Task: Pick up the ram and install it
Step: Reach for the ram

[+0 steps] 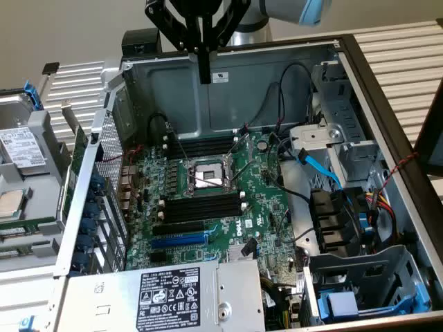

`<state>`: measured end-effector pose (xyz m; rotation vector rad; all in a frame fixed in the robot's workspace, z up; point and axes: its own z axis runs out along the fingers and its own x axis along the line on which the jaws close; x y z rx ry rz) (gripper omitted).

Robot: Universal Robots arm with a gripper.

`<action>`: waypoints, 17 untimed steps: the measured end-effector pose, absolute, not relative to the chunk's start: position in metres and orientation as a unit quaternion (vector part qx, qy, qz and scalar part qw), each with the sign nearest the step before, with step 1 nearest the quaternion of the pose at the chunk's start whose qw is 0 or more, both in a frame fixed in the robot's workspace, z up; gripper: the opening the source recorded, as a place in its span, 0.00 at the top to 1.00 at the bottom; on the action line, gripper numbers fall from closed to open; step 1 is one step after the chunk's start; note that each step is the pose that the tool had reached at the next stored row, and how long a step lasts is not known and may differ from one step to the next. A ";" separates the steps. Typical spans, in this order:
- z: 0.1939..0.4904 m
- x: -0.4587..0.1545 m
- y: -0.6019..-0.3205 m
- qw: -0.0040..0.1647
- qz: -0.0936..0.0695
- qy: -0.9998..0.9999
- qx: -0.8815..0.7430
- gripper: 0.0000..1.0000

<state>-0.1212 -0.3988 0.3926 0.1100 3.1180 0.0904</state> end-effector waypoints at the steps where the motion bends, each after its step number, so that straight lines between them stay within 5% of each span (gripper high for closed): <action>1: 0.393 -0.121 -0.399 0.010 0.029 0.999 0.035 0.89; 17: 0.393 -0.129 -0.400 0.010 0.029 0.999 0.035 0.89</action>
